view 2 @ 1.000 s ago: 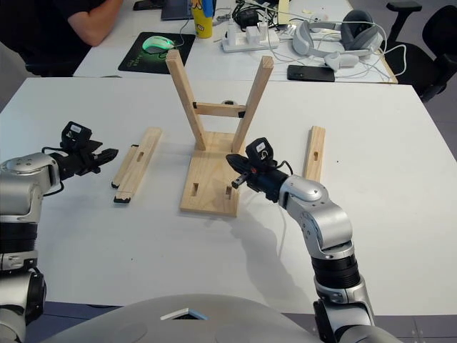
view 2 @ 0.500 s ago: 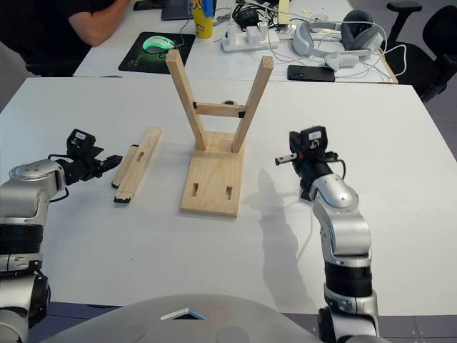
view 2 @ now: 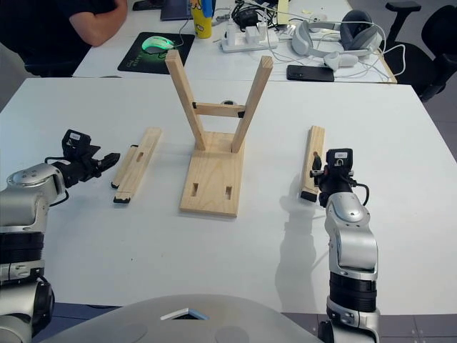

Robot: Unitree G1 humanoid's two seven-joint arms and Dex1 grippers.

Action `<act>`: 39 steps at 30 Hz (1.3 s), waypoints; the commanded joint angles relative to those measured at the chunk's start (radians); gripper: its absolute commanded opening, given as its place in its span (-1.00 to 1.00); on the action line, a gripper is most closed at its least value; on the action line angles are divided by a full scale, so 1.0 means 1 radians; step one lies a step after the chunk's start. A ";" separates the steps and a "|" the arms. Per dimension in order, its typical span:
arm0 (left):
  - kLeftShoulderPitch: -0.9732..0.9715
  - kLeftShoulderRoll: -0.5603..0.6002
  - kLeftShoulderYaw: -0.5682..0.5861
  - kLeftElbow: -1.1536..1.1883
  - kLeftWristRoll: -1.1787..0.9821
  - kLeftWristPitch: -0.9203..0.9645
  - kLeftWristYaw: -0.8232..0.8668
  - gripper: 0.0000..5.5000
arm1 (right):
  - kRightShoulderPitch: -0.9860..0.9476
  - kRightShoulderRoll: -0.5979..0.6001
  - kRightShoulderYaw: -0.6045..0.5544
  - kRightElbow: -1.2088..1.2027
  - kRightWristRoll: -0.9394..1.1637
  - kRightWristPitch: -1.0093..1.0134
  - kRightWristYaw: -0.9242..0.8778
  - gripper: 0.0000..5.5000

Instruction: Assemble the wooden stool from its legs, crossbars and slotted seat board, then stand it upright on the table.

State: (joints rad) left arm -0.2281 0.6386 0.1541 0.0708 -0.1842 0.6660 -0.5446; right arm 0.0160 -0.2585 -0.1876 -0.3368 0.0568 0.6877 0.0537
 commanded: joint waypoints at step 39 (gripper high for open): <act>-0.023 -0.002 -0.051 -0.058 0.001 0.024 -0.021 0.14 | 0.220 0.156 0.170 -0.308 0.148 0.551 0.010 -0.25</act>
State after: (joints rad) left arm -0.2451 0.6144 0.1173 0.0259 -0.1852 0.6769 -0.5529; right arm 0.1918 -0.1551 -0.0433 -0.6133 0.1751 1.1030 0.0859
